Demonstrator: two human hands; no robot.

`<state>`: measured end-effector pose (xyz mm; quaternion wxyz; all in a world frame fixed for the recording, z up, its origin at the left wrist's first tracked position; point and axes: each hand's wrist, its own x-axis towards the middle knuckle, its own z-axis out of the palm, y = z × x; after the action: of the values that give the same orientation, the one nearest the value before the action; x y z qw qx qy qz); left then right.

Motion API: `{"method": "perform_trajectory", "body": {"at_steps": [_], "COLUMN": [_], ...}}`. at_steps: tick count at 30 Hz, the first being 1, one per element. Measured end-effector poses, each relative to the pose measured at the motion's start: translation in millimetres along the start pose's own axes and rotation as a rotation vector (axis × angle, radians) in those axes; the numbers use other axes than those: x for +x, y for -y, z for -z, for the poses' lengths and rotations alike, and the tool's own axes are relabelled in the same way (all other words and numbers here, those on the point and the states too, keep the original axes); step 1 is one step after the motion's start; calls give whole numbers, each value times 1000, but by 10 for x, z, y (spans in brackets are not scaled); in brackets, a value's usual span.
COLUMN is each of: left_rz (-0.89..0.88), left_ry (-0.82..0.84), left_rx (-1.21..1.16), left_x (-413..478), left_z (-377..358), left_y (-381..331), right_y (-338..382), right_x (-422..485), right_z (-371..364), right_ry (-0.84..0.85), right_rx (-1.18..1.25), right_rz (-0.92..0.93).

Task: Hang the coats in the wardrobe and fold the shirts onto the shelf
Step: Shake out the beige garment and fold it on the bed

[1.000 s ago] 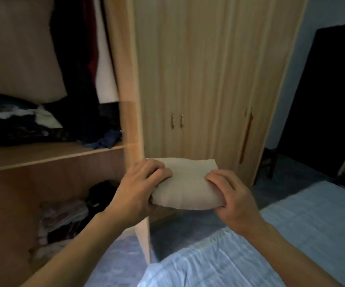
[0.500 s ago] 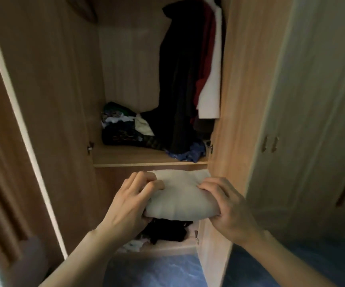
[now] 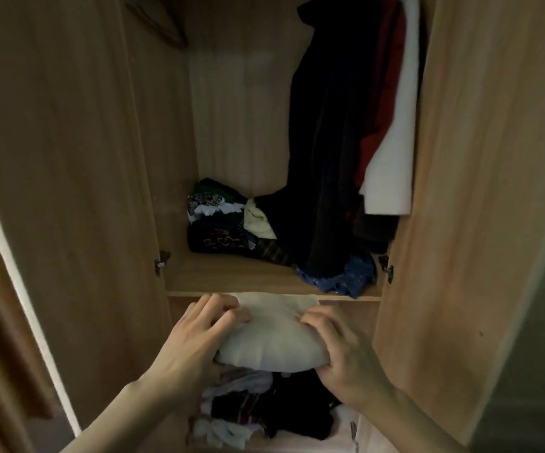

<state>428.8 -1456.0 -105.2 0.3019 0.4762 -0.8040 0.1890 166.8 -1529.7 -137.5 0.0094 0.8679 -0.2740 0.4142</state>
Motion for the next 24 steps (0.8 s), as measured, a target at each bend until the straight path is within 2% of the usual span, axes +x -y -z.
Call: {"method": "perform_trajectory", "body": {"at_steps": [5,15,24], "left_rz": [41,98,104], "left_ry": [51,-123,-106], "left_rx": [100,118,31], "left_x": [433,537,771], "left_z": [-252,-796,-1416], "left_y": [435,1702,2941], "right_y": [-611,-1130,-1580], "right_x": [548,1568,2328], "right_z": [-317,-1396,-2100], "right_ry": [3,-42,126], "right_rx": [62,6,-110], "right_rz": [66,185,152]}}
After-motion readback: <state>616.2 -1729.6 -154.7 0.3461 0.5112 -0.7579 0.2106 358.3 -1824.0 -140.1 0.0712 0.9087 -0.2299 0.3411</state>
